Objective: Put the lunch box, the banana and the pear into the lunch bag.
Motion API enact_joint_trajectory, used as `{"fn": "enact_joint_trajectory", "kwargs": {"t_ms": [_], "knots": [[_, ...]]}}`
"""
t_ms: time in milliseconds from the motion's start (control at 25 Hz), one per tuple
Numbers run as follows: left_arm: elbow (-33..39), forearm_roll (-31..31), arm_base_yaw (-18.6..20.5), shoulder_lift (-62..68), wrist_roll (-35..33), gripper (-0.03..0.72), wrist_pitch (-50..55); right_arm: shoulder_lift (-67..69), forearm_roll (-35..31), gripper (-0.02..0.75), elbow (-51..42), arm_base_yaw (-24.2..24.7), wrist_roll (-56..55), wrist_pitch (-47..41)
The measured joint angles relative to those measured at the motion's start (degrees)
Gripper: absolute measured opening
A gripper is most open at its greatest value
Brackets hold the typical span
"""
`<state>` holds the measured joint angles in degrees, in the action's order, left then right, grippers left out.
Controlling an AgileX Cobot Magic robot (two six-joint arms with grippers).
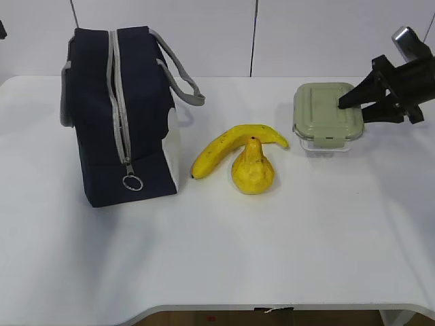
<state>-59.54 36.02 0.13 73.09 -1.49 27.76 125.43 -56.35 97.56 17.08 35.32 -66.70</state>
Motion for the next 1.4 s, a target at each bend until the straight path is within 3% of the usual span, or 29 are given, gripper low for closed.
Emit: {"fn": "enact_joint_trajectory", "kwargs": {"t_ms": [160, 400, 680, 1160, 1280, 1400], "knots": [[-1.3, 3.1, 0.0, 1.7, -3.0, 0.367, 0.9, -1.0, 0.4, 0.390, 2.3, 0.0, -3.9, -0.6], [-8.8, 5.5, 0.0, 9.1, -6.1, 0.367, 5.3, -1.7, 1.0, 0.389, 2.8, 0.0, -5.6, -1.3], [-17.2, 13.7, 0.0, 18.9, -14.1, 0.399, 9.7, -3.1, 1.1, 0.389, 3.0, 0.0, -6.0, -1.6], [-23.1, 14.7, -1.7, 29.0, -17.6, 0.400, 12.5, -3.1, 1.2, 0.389, 3.0, 0.0, -6.2, -1.6], [-23.1, 14.8, -2.7, 30.1, -17.7, 0.319, 12.4, -3.1, 1.2, 0.389, 3.0, 0.0, -6.2, -1.6], [-23.1, 14.8, -2.8, 30.2, -17.8, 0.155, 12.3, -3.1, 1.2, 0.389, 3.0, 0.0, -6.2, -1.6]]}}
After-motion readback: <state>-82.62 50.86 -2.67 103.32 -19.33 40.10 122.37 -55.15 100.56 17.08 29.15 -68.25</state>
